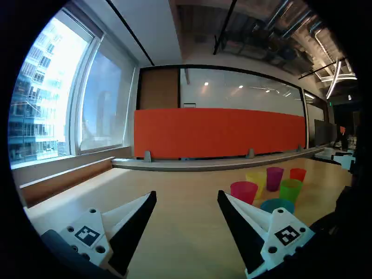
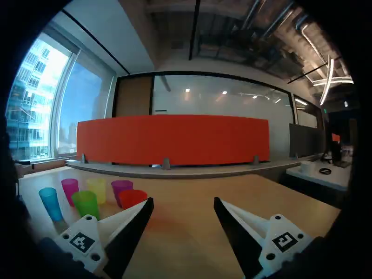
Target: Pour water
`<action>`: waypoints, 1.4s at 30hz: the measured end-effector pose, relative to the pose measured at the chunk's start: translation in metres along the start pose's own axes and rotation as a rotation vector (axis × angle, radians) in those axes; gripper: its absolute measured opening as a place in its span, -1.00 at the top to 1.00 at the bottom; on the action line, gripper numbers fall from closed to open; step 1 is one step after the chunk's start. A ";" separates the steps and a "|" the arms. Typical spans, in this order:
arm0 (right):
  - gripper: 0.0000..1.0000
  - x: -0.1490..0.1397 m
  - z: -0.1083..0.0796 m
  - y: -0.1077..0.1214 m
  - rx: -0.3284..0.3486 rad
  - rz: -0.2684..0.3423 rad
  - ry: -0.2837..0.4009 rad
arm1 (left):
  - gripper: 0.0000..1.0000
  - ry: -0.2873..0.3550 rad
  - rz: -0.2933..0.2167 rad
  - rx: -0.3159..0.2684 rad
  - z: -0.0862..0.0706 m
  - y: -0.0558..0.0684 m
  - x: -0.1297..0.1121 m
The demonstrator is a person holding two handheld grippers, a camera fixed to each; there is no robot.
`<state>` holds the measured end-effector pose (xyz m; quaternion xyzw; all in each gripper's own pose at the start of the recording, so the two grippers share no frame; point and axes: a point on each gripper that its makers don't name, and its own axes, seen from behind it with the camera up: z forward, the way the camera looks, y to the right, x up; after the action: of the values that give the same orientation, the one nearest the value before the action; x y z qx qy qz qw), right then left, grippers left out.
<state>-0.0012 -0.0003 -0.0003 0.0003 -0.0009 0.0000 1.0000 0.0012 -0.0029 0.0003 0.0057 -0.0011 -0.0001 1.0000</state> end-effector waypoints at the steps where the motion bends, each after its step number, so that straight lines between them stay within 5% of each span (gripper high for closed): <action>1: -0.99 -0.001 0.000 0.000 0.001 0.000 -0.002 | -0.95 -0.001 0.000 0.000 0.000 0.000 0.000; 13: -1.00 0.015 -0.001 -0.004 0.026 -0.024 -0.038 | -0.95 -0.039 0.006 0.005 -0.001 -0.002 0.008; 26: -1.00 0.068 0.008 -0.010 0.063 -0.013 -0.101 | -0.95 -0.029 0.018 -0.034 0.005 0.001 0.078; 42: -1.00 0.149 0.022 -0.031 0.131 -0.039 -0.101 | -0.95 0.004 -0.047 -0.143 0.023 0.020 0.188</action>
<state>0.1474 -0.0317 0.0220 0.0660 -0.0513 -0.0195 0.9963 0.1894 0.0168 0.0238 -0.0657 0.0010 -0.0236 0.9976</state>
